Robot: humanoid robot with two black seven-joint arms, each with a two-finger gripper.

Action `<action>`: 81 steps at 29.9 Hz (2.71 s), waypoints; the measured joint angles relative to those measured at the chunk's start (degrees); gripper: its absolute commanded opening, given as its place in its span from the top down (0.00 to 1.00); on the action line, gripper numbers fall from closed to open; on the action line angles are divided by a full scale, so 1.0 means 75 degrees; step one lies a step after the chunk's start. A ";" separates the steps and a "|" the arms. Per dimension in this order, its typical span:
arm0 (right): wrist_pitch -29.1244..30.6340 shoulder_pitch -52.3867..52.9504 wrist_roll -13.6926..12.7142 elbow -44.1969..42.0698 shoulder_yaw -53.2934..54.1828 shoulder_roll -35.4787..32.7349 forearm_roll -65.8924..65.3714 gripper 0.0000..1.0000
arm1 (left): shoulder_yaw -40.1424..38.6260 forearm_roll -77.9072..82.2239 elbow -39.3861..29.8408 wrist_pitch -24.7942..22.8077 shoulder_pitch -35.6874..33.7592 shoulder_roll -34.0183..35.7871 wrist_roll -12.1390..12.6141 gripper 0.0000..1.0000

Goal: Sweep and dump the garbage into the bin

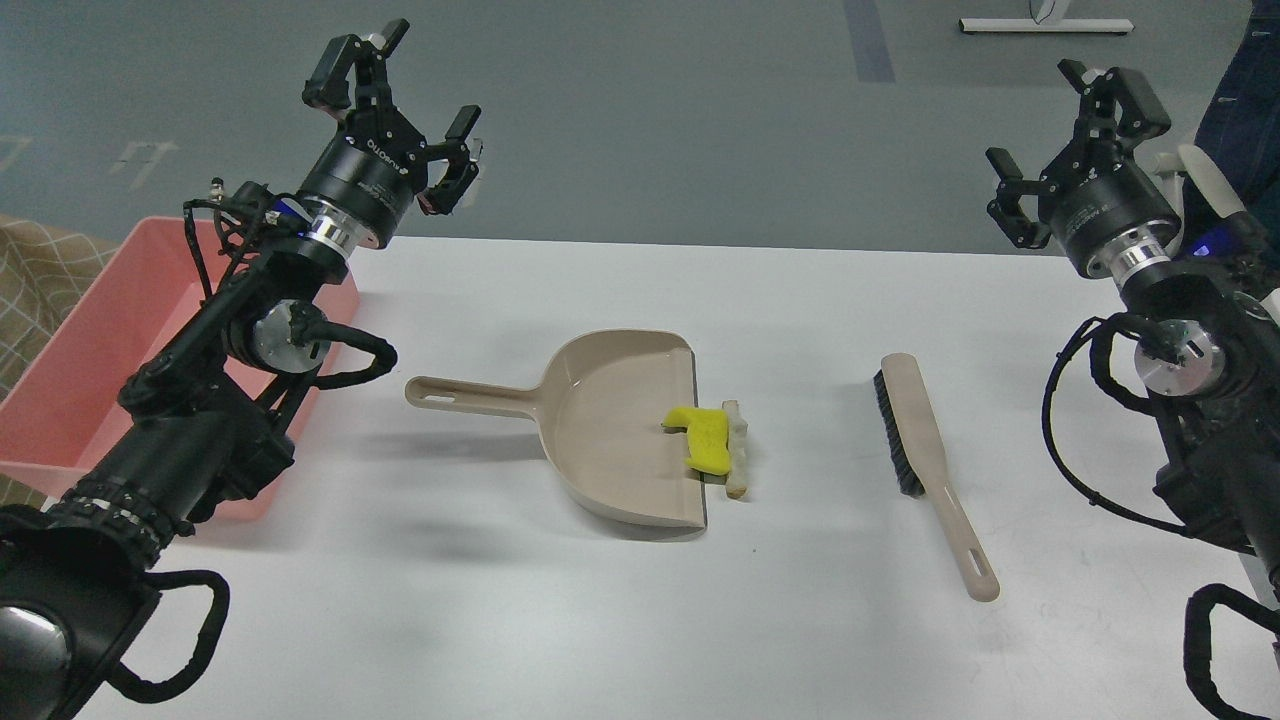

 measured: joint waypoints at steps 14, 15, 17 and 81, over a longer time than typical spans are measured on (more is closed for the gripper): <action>0.0006 -0.0063 -0.0007 0.0049 0.0002 0.0016 0.0000 0.00 | 0.0371 -0.0124 -0.0266 0.0323 -0.0083 -0.0039 -0.0448 0.01; 0.0007 -0.0064 -0.0007 0.0052 0.0002 0.0011 0.0000 0.00 | 0.0396 -0.0103 -0.0368 0.0345 -0.0063 -0.0031 -0.0448 0.01; 0.0010 -0.0065 -0.0006 0.0063 0.0002 0.0004 0.0000 0.00 | 0.0434 -0.0059 -0.0541 0.0425 -0.0017 0.0009 -0.0448 0.01; 0.0011 -0.0088 0.0046 0.0009 0.0002 -0.0301 0.0000 0.00 | 0.1659 0.6584 -0.5105 0.4911 0.5497 0.2472 0.0045 0.03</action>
